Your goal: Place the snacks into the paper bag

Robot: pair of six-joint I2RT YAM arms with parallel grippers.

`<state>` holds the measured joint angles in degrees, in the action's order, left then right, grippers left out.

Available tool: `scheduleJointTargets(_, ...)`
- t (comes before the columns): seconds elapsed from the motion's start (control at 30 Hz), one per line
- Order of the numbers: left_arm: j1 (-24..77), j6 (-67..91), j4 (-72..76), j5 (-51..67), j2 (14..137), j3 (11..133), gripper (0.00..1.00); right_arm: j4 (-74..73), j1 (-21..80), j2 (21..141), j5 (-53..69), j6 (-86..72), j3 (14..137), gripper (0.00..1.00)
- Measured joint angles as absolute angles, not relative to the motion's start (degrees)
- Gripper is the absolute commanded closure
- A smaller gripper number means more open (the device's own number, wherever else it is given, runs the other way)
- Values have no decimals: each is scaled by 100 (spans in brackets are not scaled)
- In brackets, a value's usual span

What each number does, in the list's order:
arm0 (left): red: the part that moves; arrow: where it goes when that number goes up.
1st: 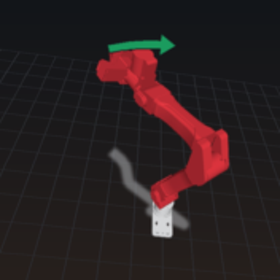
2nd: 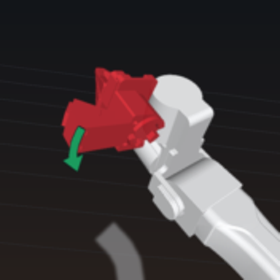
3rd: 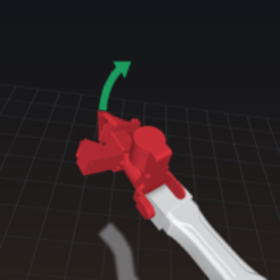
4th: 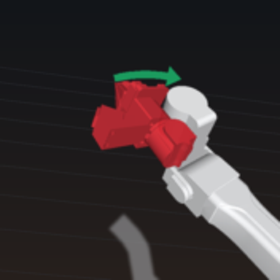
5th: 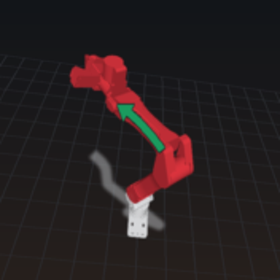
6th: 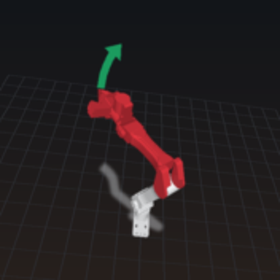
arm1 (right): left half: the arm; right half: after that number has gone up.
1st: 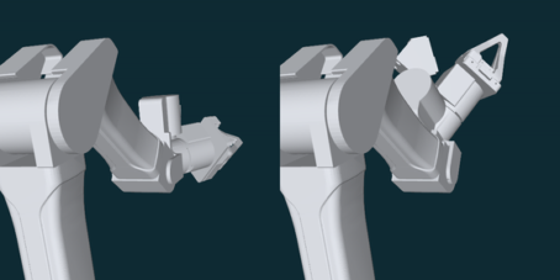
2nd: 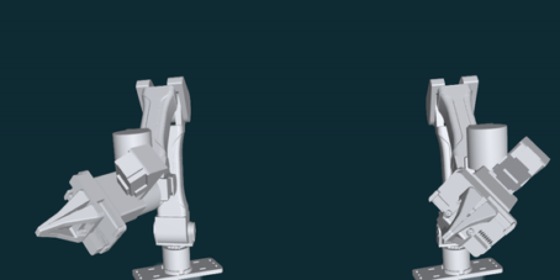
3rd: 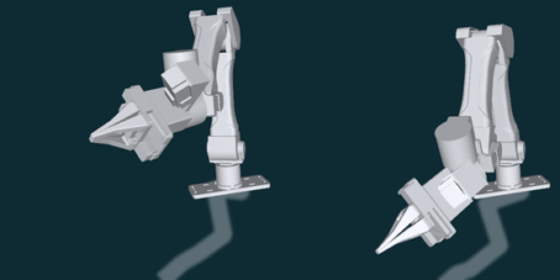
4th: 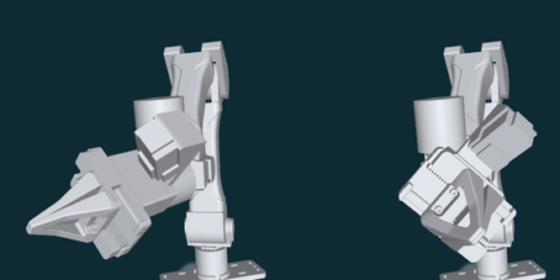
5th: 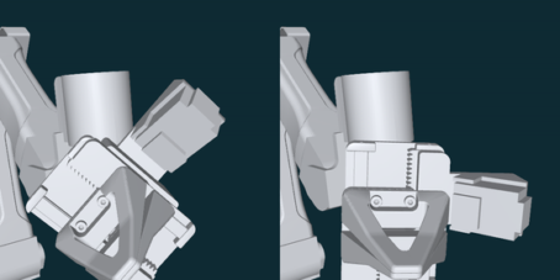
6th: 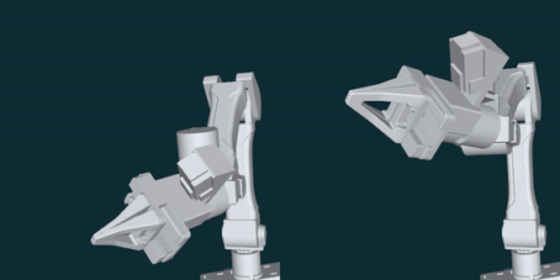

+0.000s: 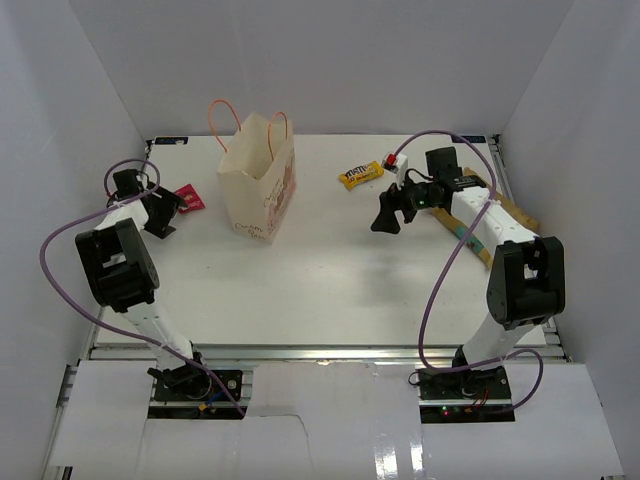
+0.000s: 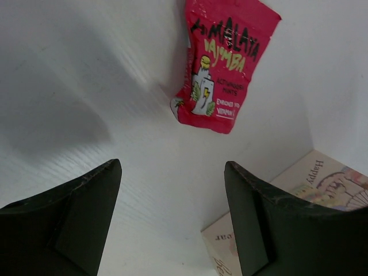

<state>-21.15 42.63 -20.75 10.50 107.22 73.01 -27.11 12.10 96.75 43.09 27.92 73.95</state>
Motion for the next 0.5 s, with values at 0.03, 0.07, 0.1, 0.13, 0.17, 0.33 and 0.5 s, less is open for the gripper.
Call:
scheduleJointTargets(0.03,-2117,4244,-2058,1048,10831,7338,18,-2709,1197,9640,4333,2812,7395,11)
scheduleJointTargets(0.07,-2117,4224,-2053,1031,10932,7387,19,-2709,1179,9618,4355,2829,7395,11)
scheduleJointTargets(0.1,-2117,4204,-2053,1013,11013,7430,19,-2711,1164,9607,4372,2842,7395,11)
scheduleJointTargets(0.13,-2117,4182,-2056,991,11098,7498,19,-2711,1144,9607,4383,2858,7395,11)
scheduleJointTargets(0.17,-2117,4156,-2058,982,11181,7588,19,-2718,1127,9607,4390,2873,7395,11)
scheduleJointTargets(0.33,-2117,4047,-2069,952,11625,8182,26,-2797,1087,9607,4394,2915,7395,12)
scheduleJointTargets(0.5,-2117,3955,-2099,947,12097,8729,34,-3024,1087,9607,4414,3070,7411,12)
